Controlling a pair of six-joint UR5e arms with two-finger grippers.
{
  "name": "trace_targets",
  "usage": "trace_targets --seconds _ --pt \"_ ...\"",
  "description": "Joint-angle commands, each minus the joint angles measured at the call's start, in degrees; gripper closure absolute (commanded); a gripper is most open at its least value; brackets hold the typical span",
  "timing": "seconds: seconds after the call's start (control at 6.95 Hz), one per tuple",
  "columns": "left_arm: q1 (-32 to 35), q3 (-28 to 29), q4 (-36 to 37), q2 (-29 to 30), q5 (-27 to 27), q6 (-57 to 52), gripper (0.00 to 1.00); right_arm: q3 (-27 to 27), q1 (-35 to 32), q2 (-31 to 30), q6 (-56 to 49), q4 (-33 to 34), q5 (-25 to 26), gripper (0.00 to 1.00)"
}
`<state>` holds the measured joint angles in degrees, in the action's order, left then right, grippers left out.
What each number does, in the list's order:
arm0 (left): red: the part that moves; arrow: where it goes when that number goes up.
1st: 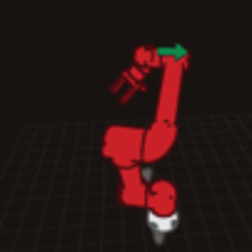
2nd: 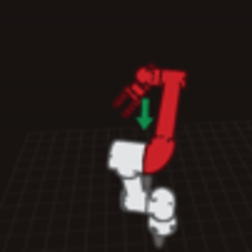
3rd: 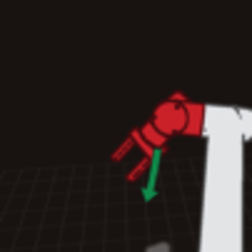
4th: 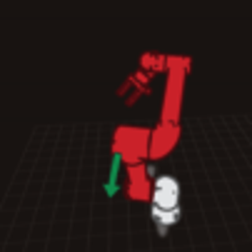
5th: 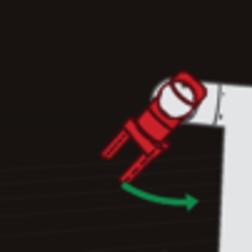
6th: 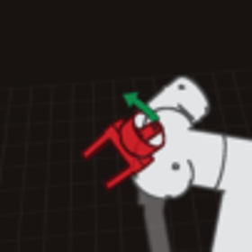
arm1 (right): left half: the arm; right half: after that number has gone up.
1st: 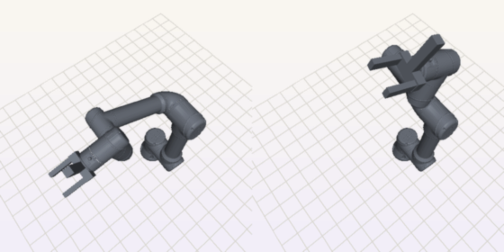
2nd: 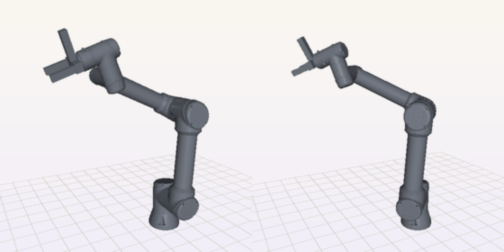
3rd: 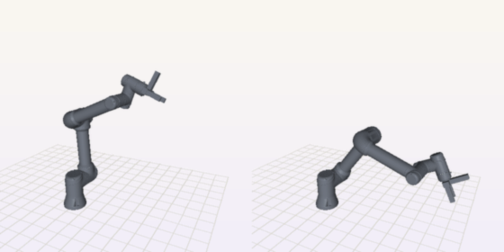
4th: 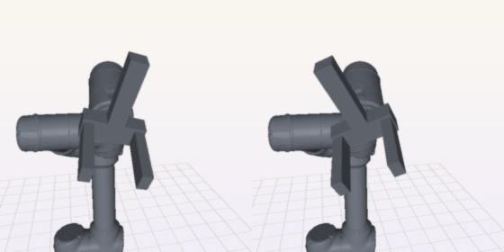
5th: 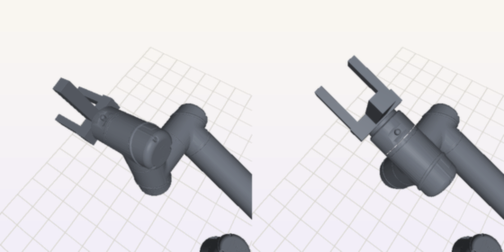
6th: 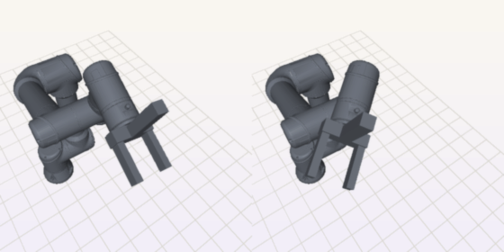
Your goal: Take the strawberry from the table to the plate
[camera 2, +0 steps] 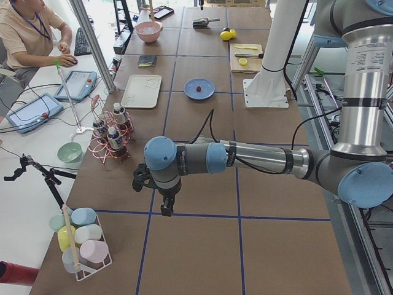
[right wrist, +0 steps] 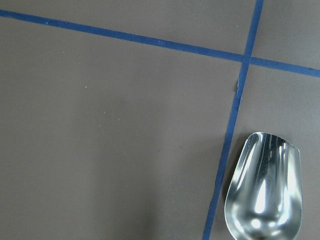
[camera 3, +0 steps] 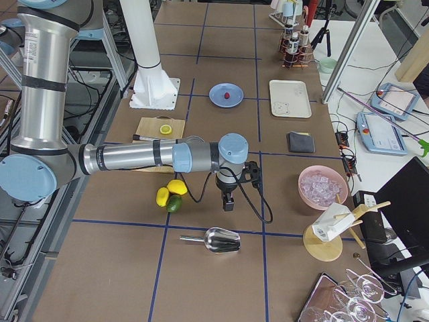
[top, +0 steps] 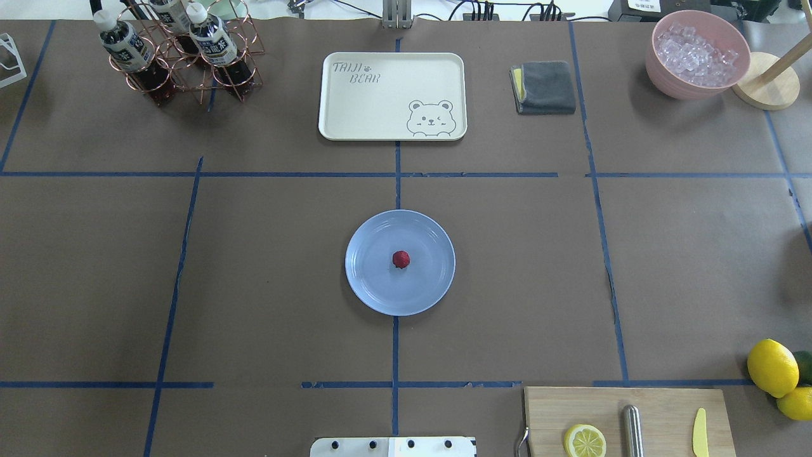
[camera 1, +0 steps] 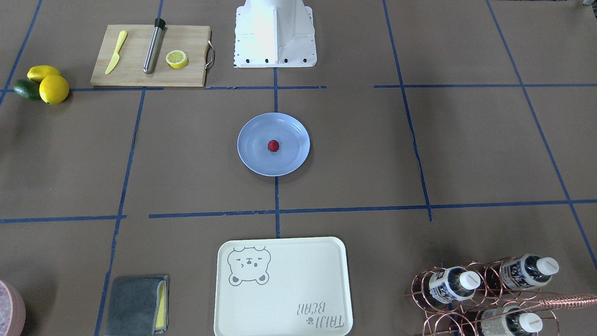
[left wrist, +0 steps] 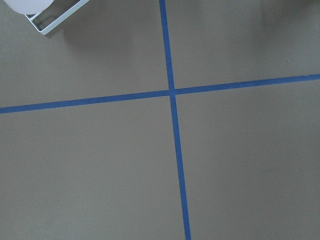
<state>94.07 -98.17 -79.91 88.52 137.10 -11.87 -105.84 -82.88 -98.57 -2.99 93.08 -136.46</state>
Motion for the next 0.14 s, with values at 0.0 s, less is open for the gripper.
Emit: trace_targets --seconds 0.0 --pt "-0.11 -0.35 -0.43 -0.2 0.01 0.26 0.0 0.02 0.0 0.31 0.0 0.09 0.05 0.0"
